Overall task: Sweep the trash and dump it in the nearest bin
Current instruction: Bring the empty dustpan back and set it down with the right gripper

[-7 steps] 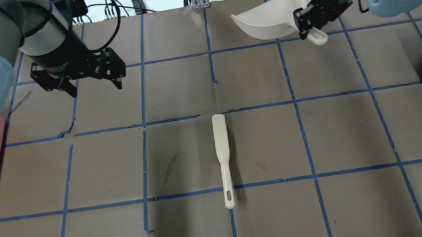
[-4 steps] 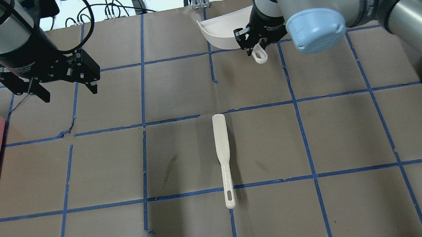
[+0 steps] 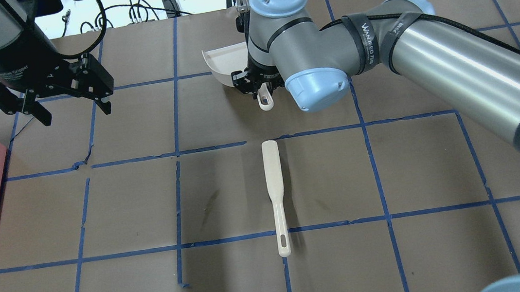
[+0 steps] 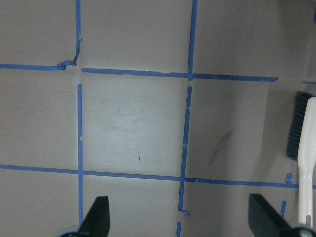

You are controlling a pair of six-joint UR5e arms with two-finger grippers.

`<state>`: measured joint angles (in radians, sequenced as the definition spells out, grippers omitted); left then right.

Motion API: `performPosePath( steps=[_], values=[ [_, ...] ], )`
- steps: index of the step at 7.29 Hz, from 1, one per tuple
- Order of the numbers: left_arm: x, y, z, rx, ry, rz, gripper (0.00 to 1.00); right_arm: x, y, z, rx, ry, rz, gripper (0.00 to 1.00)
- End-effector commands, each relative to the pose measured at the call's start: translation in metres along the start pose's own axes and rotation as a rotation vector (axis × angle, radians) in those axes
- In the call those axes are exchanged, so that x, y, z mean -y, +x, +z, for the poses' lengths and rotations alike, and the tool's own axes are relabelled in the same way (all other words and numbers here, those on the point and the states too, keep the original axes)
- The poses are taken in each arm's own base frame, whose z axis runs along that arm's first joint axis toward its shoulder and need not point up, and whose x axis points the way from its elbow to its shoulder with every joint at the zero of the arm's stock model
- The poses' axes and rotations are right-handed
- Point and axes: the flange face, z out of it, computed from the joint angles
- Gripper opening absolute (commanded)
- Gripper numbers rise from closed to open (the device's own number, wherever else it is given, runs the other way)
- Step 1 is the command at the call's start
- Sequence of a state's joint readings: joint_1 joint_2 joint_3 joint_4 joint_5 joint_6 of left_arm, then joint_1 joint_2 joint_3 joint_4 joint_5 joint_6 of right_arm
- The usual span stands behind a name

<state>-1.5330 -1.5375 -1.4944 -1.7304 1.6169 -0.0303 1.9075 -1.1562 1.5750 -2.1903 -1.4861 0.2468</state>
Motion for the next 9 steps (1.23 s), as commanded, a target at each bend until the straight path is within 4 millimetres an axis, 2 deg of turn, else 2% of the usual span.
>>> performPosePath(
  steps=[1,2,5,6,7,8,9],
  values=[
    [0.006,0.001,-0.001,0.000,0.051,0.004,1.00,-0.001,-0.001,0.026,-0.033,-0.025,0.003,0.02],
    [0.007,0.004,-0.001,-0.001,0.055,0.013,1.00,-0.002,0.001,0.038,-0.040,-0.047,0.017,0.02],
    [0.008,0.005,0.000,0.002,0.061,0.079,1.00,-0.018,0.006,0.046,-0.049,-0.078,0.001,0.02],
    [0.008,0.005,0.000,-0.001,0.066,0.080,1.00,-0.018,0.007,0.048,-0.051,-0.084,0.003,0.07],
    [0.008,0.005,0.000,-0.001,0.067,0.080,1.00,-0.018,0.010,0.048,-0.058,-0.092,0.012,0.43],
    [0.008,0.005,-0.001,-0.001,0.069,0.082,1.00,-0.019,0.013,0.052,-0.070,-0.102,0.028,0.95],
    [0.008,0.006,-0.003,-0.009,0.073,0.082,1.00,-0.020,0.013,0.051,-0.073,-0.115,0.029,1.00]
  ],
)
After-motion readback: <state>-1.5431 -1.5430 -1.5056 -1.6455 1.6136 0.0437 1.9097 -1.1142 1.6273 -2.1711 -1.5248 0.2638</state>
